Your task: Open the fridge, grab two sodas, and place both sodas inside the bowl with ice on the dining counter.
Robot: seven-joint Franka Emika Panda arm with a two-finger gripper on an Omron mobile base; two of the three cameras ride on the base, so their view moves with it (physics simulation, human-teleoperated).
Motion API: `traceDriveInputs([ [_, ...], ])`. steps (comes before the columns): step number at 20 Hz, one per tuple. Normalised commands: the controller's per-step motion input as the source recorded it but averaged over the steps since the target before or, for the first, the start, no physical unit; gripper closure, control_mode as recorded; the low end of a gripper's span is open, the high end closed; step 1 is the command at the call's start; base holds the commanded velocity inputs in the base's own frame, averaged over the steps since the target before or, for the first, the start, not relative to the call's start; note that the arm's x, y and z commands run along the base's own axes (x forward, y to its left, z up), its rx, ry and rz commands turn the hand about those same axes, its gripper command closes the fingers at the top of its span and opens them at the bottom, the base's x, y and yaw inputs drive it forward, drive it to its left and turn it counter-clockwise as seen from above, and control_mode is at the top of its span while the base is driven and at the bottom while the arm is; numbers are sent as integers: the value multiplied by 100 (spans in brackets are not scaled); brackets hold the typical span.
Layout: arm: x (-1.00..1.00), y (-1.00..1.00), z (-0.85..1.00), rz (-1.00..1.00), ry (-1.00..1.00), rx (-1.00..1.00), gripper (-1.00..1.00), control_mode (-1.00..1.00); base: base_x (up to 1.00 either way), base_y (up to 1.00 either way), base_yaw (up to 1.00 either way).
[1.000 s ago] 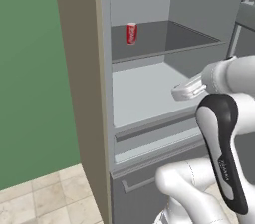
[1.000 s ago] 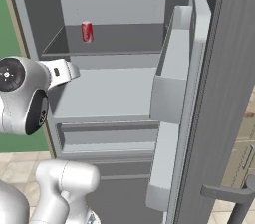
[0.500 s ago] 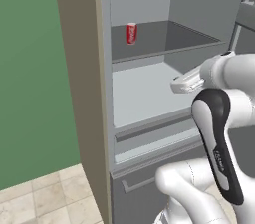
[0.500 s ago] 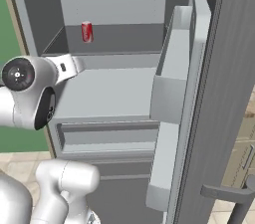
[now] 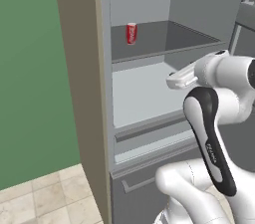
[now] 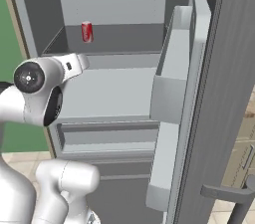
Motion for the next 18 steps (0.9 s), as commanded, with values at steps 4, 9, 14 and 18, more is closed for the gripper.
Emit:
traceDriveInputs([
  [4,22,-10,1,0,0,13,-100,-100,0,0,0],
  [9,7,-16,1,3,0,19,-100,-100,0,0,0],
  [14,4,-26,11,3,0,19,-100,-100,0,0,0],
  [18,32,-21,36,2,3,15,-100,-100,0,0,0],
])
